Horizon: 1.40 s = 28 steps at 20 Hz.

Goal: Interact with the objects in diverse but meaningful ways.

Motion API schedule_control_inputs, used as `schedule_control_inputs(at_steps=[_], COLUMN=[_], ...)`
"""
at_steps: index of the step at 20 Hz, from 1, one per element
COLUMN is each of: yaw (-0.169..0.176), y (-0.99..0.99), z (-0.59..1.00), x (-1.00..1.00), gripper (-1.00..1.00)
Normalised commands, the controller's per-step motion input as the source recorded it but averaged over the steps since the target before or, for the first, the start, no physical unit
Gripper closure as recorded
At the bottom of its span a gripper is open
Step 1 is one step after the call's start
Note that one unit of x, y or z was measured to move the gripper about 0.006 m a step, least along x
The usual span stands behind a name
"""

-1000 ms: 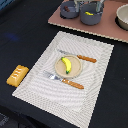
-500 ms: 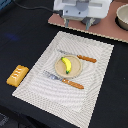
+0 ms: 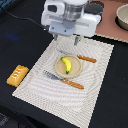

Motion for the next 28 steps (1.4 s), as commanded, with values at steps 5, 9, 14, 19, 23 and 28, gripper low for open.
schedule_control_inputs(at_steps=[5,9,14,19,23,28], yaw=[-0.128,-0.128,-0.126,-0.121,-0.114,-0.107], y=[-0.47,-0.46,-0.48,-0.47,-0.45,-0.43], z=[-0.22,-0.14,-0.03,0.01,0.06,0.01], x=[-0.77,-0.77,-0.75,-0.76,-0.79,-0.81], gripper=[-1.0,-1.0,-1.0,-1.0,-1.0,-1.0])
